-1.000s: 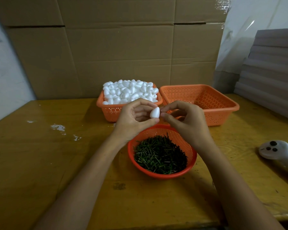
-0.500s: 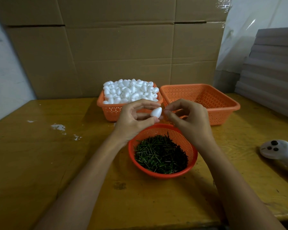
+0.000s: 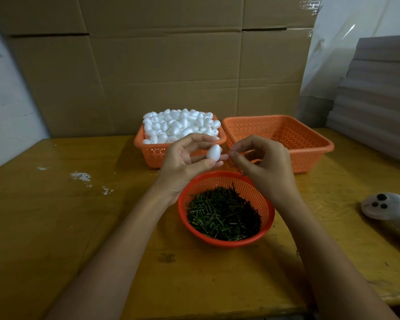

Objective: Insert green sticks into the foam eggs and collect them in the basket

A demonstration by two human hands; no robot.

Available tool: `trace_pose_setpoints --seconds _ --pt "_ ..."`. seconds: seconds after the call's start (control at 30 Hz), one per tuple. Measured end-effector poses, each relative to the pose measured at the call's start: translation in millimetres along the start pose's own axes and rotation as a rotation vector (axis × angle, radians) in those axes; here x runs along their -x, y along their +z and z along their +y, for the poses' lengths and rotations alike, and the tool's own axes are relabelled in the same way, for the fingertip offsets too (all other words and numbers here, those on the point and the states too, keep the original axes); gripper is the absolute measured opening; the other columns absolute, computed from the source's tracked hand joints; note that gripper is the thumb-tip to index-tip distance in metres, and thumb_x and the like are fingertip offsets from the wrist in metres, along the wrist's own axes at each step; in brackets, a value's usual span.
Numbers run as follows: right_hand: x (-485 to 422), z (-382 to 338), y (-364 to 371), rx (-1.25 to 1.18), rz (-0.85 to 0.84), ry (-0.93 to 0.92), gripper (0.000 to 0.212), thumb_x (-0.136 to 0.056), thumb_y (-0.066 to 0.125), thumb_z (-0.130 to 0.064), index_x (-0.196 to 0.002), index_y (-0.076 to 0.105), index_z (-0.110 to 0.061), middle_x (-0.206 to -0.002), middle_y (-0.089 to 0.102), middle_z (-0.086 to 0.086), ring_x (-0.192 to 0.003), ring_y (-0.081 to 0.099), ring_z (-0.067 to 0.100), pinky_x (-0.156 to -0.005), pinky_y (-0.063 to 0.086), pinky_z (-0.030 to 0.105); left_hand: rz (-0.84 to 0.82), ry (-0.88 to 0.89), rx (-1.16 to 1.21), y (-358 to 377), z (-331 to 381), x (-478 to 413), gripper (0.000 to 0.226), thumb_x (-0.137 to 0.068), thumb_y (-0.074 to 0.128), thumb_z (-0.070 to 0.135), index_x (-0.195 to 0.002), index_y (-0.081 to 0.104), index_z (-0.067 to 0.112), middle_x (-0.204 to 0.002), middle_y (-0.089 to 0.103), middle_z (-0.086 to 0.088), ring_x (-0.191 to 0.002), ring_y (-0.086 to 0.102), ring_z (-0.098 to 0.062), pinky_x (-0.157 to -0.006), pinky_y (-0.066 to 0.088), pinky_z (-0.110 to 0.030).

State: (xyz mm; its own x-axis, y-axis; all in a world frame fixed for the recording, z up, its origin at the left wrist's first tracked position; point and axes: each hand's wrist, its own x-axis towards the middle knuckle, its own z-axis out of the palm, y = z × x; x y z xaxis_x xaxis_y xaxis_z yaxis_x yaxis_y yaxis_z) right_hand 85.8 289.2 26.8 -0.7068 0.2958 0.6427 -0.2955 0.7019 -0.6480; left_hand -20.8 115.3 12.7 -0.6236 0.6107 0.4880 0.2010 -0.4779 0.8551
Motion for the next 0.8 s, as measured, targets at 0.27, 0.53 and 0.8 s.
trace_pose_setpoints --seconds 0.27,0.53,0.8 --pt "0.3 -0.9 -0.9 -0.004 0.003 0.002 0.005 -0.092 0.077 -0.018 -0.093 0.076 -0.023 -0.088 0.075 -0.014 -0.08 0.072 0.008 -0.07 0.062 0.043 -0.011 -0.005 0.021 -1.0 1.5 0.9 0.029 -0.085 0.073 -0.012 -0.107 0.066 0.006 -0.118 0.071 -0.021 -0.113 0.073 -0.045 -0.091 0.062 -0.037" --pt "0.4 -1.7 -1.4 -0.017 -0.008 0.012 0.007 -0.091 0.077 -0.016 -0.095 0.076 -0.022 -0.088 0.075 -0.012 -0.081 0.073 0.01 -0.07 0.062 0.044 -0.029 0.016 0.023 -1.2 2.2 0.8 0.031 -0.084 0.072 -0.015 -0.099 0.067 0.011 -0.112 0.073 -0.014 -0.119 0.07 -0.045 -0.096 0.06 -0.038" --pt "0.4 -1.5 -1.1 -0.01 0.0 0.008 0.007 -0.091 0.077 -0.016 -0.094 0.076 -0.023 -0.088 0.075 -0.014 -0.081 0.073 0.008 -0.069 0.062 0.042 -0.036 0.042 0.013 -1.1 2.4 0.9 0.034 -0.082 0.072 -0.017 -0.094 0.069 0.014 -0.11 0.073 -0.014 -0.12 0.07 -0.045 -0.097 0.059 -0.04"
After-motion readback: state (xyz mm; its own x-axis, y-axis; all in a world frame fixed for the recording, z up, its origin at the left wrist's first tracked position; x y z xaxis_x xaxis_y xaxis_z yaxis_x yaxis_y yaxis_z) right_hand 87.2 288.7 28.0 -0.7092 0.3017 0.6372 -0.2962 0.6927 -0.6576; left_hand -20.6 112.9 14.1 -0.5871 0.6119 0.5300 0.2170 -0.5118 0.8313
